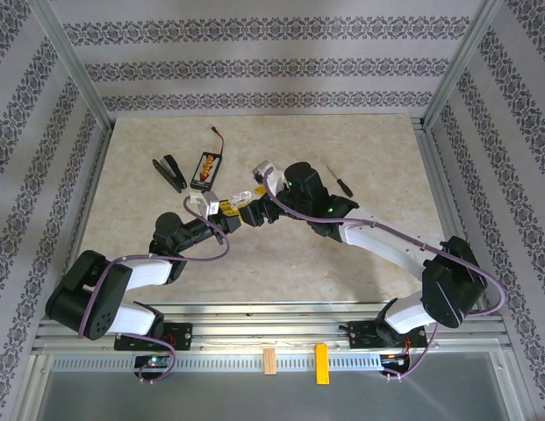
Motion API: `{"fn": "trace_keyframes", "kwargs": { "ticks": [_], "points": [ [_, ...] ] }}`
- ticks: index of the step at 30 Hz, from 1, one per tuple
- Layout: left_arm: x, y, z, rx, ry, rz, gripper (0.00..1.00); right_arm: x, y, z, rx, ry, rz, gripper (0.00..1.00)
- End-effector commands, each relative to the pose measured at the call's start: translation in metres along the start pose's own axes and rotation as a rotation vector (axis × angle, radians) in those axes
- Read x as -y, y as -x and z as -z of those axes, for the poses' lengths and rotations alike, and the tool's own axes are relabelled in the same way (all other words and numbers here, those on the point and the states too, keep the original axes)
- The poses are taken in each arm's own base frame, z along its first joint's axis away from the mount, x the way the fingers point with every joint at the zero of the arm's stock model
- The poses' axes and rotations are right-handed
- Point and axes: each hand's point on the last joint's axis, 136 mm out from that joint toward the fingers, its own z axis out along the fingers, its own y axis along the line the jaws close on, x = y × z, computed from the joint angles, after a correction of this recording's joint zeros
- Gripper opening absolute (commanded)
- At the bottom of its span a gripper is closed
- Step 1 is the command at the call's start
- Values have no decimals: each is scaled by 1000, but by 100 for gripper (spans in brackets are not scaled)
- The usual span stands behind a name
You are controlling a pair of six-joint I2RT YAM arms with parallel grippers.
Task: Insert wireless bluetooth earbuds into charging case
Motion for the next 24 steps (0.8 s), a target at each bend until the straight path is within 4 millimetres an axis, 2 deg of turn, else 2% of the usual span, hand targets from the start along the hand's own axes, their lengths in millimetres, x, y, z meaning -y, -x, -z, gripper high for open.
{"fn": "trace_keyframes", "kwargs": {
  "ticks": [1, 8, 12, 17, 22, 24],
  "points": [
    [12, 20, -4, 60, -55, -38, 1, 12, 9, -2, 1, -50, -44, 78],
    [14, 21, -3, 64, -59, -51, 0, 28, 6, 6, -4, -108, -73, 77],
    [13, 20, -3, 60, -54, -59, 1, 19, 12, 12, 17, -68, -55, 77],
    [16, 17, -1, 45, -68, -118, 1, 13, 32, 25, 84, -20, -85, 77],
    [16, 0, -2, -34, -80, -221, 2, 18, 38, 20, 52, -2, -164, 77],
    [16, 0, -3, -41, -82, -252, 0, 25, 39, 15, 6, -12, -216, 76]
  ]
}}
